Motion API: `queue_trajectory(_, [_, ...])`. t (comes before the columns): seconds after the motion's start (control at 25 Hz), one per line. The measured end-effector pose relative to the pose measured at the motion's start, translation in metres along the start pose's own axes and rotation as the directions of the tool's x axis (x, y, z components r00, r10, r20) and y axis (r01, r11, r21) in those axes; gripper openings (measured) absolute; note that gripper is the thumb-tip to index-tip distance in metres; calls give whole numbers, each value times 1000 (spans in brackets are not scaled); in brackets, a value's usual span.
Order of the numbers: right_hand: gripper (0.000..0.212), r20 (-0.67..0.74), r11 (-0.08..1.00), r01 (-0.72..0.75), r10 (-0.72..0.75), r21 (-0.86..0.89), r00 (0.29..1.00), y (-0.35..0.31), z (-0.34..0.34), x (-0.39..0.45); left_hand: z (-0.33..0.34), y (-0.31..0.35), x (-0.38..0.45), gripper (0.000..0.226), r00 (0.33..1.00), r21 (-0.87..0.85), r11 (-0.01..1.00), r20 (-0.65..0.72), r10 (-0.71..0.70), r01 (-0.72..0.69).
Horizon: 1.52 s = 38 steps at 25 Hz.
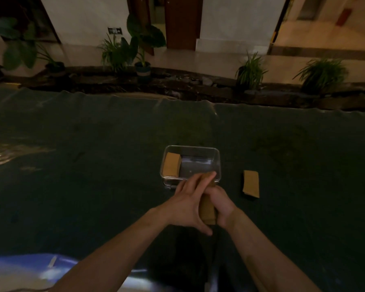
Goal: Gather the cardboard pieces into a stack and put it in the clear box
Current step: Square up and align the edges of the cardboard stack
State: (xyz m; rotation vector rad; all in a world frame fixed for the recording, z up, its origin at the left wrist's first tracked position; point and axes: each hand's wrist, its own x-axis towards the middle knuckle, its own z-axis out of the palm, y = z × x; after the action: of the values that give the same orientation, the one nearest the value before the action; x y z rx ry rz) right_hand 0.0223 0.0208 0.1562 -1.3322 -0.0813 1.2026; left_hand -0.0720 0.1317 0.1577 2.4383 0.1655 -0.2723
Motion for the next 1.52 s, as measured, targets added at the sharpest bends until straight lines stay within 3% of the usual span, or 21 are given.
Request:
queue_trajectory(0.2, [41,90,995,-33,25,92,996,2,-3,2,-4,-10,2,132,991,55,998,-126,39,-32])
queue_trajectory(0.32, [43,161,971,-74,38,225,986,-3,-10,3,-15,-11,3,131,984,-44,997,-173,50,-59])
queue_trajectory(0.52, [60,102,985,-78,63,156,993,-8,-11,6,-18,-12,9,137,989,-66,995,-129,69,-78])
queue_trajectory(0.76, [42,133,997,-46,37,63,990,-7,-7,5,-23,-16,11,132,994,52,993,11,105,-105])
queue_trajectory(0.84, [41,133,999,-29,26,21,991,-9,-8,5,-35,-21,11,133,990,-93,993,111,81,-71])
queue_trajectory(0.88, [43,122,999,-14,19,-35,992,-9,-7,5,-41,-27,11,131,984,-280,960,160,75,-28])
queue_trajectory(0.96, [52,91,962,37,-13,-269,996,-7,-5,9,-52,-37,10,109,983,-673,736,174,63,72])
queue_trajectory(1.0, [57,72,925,53,-28,-376,997,-5,-1,11,-53,-39,10,90,987,-750,652,157,17,108])
queue_trajectory(1.12, [78,-19,900,50,-65,-434,998,2,10,18,-41,-38,13,51,981,-722,665,135,-138,193])
queue_trajectory(1.28, [104,-51,920,54,-80,-389,995,8,11,16,-29,-35,18,36,977,-792,576,123,-172,201])
queue_trajectory(1.4, [100,-72,925,78,-112,-372,991,8,8,13,-26,-32,24,29,980,-825,542,67,-189,161])
queue_trajectory(1.52, [85,-22,955,47,-56,-294,998,4,-4,7,-26,-30,35,27,977,-811,571,6,-214,130])
